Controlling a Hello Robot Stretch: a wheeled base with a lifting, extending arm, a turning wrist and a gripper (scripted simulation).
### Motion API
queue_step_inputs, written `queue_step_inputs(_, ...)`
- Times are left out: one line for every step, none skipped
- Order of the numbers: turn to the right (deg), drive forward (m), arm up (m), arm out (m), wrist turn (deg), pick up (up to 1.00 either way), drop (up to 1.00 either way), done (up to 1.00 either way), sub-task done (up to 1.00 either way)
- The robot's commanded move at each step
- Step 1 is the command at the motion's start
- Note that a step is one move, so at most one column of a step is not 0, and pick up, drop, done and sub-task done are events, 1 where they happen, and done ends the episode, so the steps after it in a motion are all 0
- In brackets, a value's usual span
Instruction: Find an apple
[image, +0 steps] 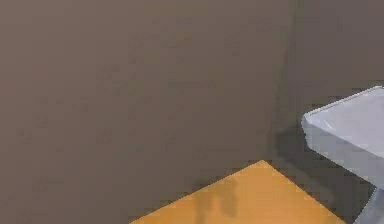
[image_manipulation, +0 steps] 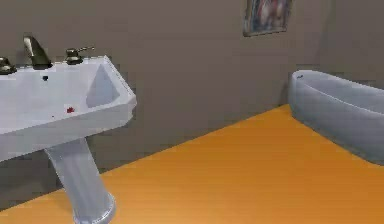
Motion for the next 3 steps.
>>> queue_step_inputs(-45.0, 0.0, 0.0, 0.0, 0.0, 0.0, 0.0, 0.0, 0.0)
queue_step_inputs(-45.0, 0.0, 0.0, 0.0, 0.0, 0.0, 0.0, 0.0, 0.0)
queue_step_inputs(-45.0, 0.0, 0.0, 0.0, 0.0, 0.0, 0.0, 0.0, 0.0)
